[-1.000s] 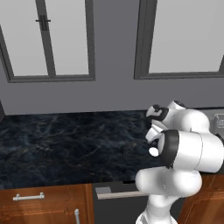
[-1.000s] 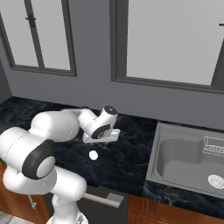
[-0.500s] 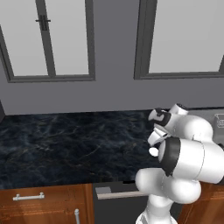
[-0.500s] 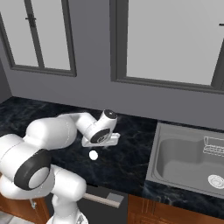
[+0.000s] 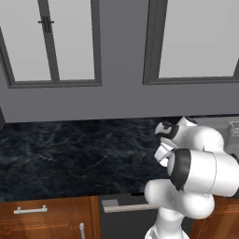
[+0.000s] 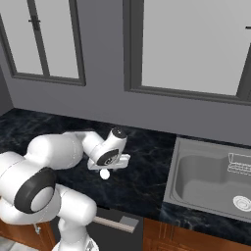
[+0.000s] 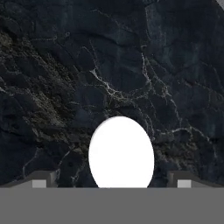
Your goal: Gather the eggs and milk located in the vicinity of the sink area and place them right next to the bowl.
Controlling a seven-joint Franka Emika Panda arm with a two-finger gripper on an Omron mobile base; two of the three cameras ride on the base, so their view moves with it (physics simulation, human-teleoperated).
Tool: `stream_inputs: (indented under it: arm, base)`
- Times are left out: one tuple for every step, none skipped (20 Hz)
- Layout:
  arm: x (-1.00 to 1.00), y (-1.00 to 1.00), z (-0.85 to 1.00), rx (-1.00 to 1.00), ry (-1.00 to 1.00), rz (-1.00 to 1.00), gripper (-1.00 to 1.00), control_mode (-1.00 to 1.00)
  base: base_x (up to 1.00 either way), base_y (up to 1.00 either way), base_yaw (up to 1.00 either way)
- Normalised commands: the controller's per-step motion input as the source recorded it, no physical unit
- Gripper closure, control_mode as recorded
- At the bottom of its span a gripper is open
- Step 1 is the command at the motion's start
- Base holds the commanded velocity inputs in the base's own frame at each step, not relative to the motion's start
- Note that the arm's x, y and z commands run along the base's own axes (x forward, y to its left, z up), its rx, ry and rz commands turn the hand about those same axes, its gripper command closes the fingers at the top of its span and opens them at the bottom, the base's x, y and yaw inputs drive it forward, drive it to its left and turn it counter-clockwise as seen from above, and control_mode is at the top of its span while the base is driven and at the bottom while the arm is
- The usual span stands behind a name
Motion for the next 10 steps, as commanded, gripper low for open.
stream_inputs:
  arm:
    - [-0.05,0.12,-0.25,0.00,0.05,-0.07,-1.00,-1.00]
    - [-0.06,0.08,-0.26,0.00,0.05,-0.07,-1.00,-1.00]
    - [-0.06,0.05,-0.25,0.00,0.05,-0.07,-1.00,-1.00]
    - [-0.03,0.00,-0.23,0.00,0.05,-0.07,-1.00,-1.00]
    - [-0.01,0.00,-0.21,0.00,0.05,-0.07,-1.00,-1.00]
    - [0.00,0.00,-0.20,0.00,0.04,-0.07,-1.00,-1.00]
    - [0.00,0.00,-0.19,0.00,0.04,-0.07,-1.00,-1.00]
    - [0.00,0.00,-0.17,0.00,0.04,-0.07,-1.00,-1.00]
    - [0.00,0.00,-0.16,0.00,0.03,-0.07,-1.00,-1.00]
    - [0.00,0.00,-0.16,0.00,0.03,-0.07,-1.00,-1.00]
  base:
    - [0.00,0.00,0.00]
    - [0.00,0.00,0.00]
    - [0.00,0.00,0.00]
    - [0.00,0.00,0.00]
    - [0.00,0.00,0.00]
    - [0.00,0.00,0.00]
    - [0.00,0.00,0.00]
    - [0.00,0.00,0.00]
    - [0.00,0.00,0.00]
    - [0.00,0.00,0.00]
